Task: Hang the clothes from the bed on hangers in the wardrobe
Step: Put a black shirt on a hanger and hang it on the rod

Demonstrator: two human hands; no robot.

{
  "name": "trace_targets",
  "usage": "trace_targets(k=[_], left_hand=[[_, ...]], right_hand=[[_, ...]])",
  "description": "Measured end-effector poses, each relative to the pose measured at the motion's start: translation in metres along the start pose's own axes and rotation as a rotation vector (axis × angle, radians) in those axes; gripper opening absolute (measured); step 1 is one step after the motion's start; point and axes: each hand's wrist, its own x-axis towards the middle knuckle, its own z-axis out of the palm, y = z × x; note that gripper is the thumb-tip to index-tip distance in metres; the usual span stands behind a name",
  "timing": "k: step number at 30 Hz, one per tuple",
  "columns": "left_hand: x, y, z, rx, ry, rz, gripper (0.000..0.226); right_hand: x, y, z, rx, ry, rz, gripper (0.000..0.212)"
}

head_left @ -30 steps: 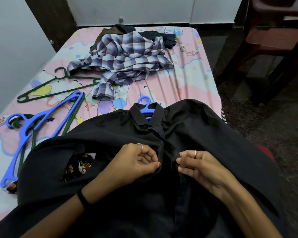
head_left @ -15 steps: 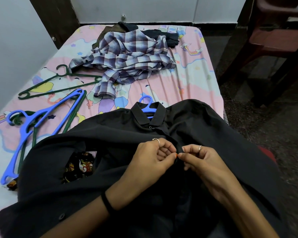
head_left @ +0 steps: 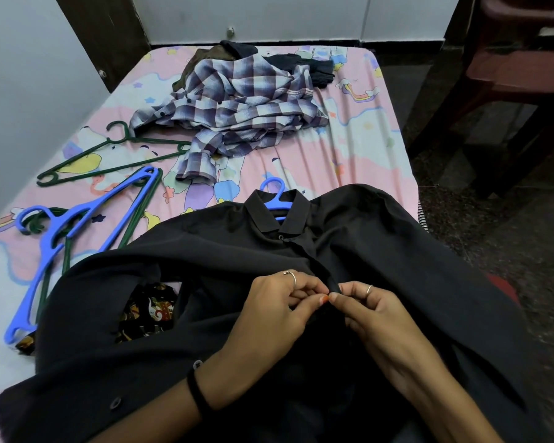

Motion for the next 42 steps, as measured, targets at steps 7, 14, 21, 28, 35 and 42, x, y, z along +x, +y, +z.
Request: trace_targets(k=[7,14,21,28,35,42], left_hand=[[-0.001,-0.002,0.006,0.002,0.036,-0.032,0.012],[-0.001,0.002,0.005,0.059,0.021,0.023,0.011],[0.0,0.003,0.004,0.073,0.02,0.036,0.011],[-0.001,0.007,0.005,0.115,0.016,0.071,0.011],[-0.004,0.01,0.007,0.097,0.043,0.064,0.012],[-0.004,0.01,0.006,-0.029,0.055,-0.073,0.013]], right_hand=[[0.0,0.006,-0.004,0.187,-0.043,0.068,0.057],[-0.003,0.007,-0.002,0.185,-0.04,0.055,0.031],[-0.006,0.004,0.0,0.207,-0.024,0.048,0.003],[-0.011,0.001,0.006,0.008,0.096,-0.028,0.013],[-0.015,-0.003,0.007,-0.035,0.186,-0.11,0.011],[-0.021,-0.003,0.012,-0.048,0.18,-0.157,0.007]])
